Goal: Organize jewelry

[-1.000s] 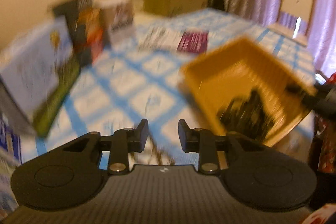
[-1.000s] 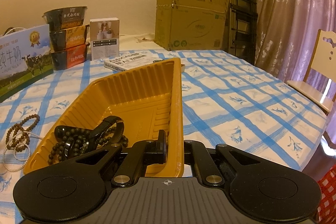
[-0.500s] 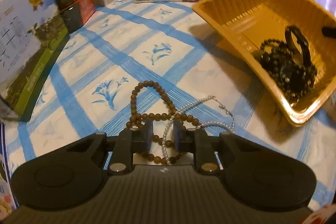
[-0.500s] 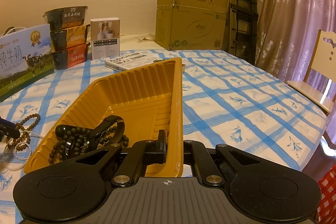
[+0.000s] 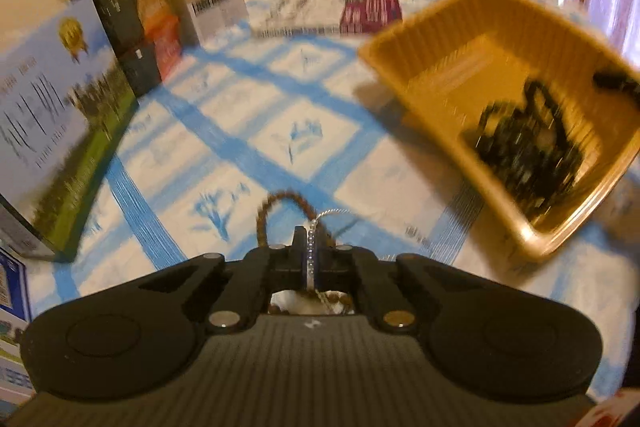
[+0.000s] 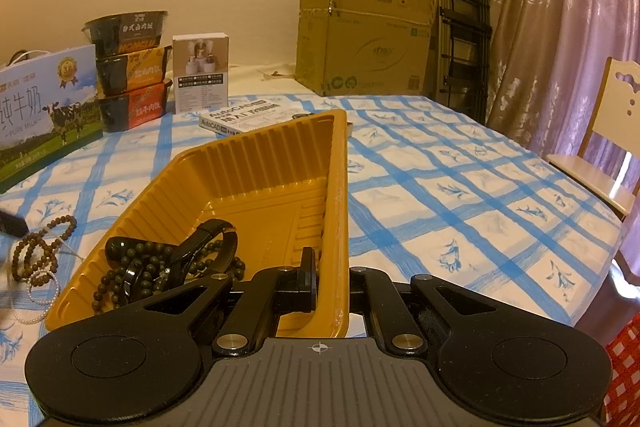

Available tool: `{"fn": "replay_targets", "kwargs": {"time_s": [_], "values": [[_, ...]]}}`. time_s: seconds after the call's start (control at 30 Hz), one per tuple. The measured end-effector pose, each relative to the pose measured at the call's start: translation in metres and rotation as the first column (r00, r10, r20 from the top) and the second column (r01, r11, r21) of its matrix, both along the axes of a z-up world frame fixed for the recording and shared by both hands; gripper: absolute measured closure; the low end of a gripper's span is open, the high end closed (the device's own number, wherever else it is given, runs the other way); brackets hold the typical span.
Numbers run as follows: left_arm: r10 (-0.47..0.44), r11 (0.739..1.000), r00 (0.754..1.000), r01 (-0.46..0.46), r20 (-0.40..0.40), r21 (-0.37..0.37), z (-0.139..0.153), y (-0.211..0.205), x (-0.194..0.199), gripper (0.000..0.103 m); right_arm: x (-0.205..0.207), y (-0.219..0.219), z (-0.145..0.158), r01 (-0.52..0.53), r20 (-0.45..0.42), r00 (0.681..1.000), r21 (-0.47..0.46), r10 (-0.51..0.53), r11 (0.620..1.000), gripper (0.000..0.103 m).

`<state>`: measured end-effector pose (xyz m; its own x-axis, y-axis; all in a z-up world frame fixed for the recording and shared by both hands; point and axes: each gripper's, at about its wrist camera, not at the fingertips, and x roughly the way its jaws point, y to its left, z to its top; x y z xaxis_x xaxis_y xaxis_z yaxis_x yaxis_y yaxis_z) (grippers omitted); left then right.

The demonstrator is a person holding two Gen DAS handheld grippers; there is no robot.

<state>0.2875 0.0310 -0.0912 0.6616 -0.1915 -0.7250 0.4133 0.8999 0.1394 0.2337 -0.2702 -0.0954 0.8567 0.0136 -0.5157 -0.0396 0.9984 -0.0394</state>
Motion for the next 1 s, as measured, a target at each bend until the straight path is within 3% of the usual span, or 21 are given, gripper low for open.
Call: {"fn": "replay_targets", "kwargs": {"time_s": [0.33,0.6,0.83,1.0], "values": [[-0.027,0.996,0.98,0.044,0.198,-0.08,0.11,-0.014,-0.015,0.101,-0.001,0.0,0.0,0.003,0.0,1.0,0.003,-0.003,1.0,0.098],[-0.064,0.978,0.946,0.124,0.318,-0.169,0.168,-0.053,-0.012,0.101,-0.001,-0.002,-0.001,0.005,-0.004,1.0,0.008,-0.005,1.0,0.098],[-0.08,0.949,0.926,0.184,0.368,-0.257,0.186,-0.091,0.004,0.101,0.0,-0.003,-0.001,0.002,-0.002,1.0,0.01,-0.002,1.0,0.098],[-0.12,0.93,0.951,0.208,0.284,-0.304,0.16,-0.12,0.019,0.101,0.002,-0.002,0.0,-0.001,0.0,1.0,0.011,0.001,1.0,0.098]]}}
